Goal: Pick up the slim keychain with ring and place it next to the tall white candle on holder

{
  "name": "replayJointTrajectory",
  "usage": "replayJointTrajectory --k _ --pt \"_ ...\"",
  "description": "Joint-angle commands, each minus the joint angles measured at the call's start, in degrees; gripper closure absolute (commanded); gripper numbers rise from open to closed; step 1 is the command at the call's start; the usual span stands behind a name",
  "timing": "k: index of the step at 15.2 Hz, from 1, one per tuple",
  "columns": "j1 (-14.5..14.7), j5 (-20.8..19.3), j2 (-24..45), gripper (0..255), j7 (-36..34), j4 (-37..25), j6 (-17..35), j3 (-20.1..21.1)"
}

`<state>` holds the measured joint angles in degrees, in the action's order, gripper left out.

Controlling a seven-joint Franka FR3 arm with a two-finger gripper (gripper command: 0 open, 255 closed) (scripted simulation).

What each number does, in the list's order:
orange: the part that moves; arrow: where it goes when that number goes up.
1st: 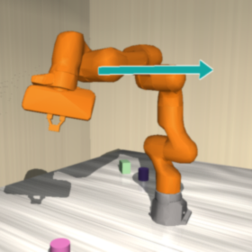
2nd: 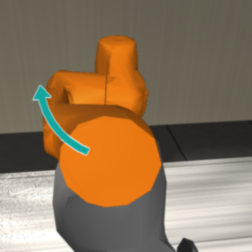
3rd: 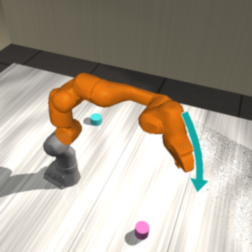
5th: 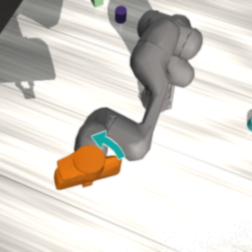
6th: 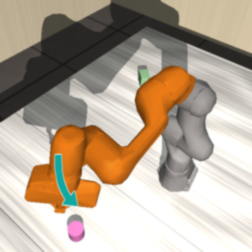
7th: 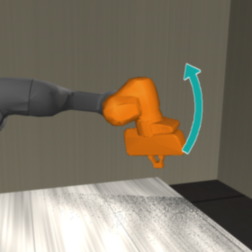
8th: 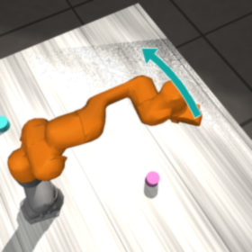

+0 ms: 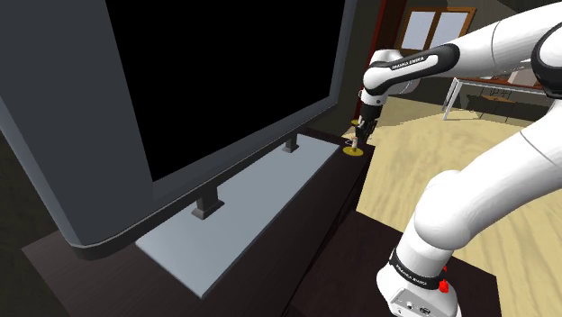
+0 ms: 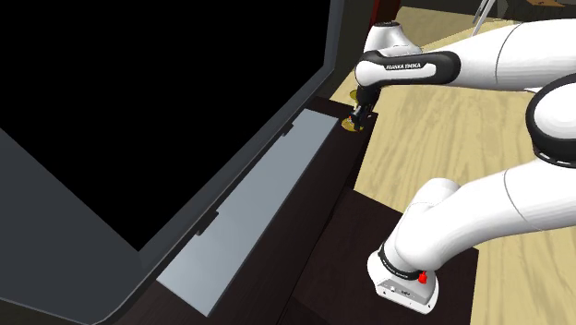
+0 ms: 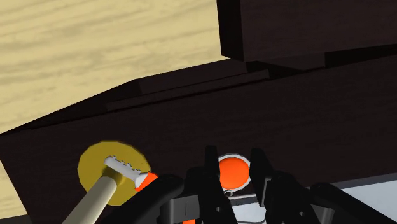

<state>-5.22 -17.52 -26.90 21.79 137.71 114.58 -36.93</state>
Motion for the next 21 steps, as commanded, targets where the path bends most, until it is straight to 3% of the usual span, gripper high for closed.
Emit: replayJointTrajectory --k 1,18,21 --pt "0.0 -0.2 0.5 255 0.0 1.3 1.9 -0.5" --pt "1.7 1.0 9.0 255 2.0 9.0 17.6 -5.7" --pt "1.7 1.0 9.0 255 2.0 9.0 17.6 -5.7"
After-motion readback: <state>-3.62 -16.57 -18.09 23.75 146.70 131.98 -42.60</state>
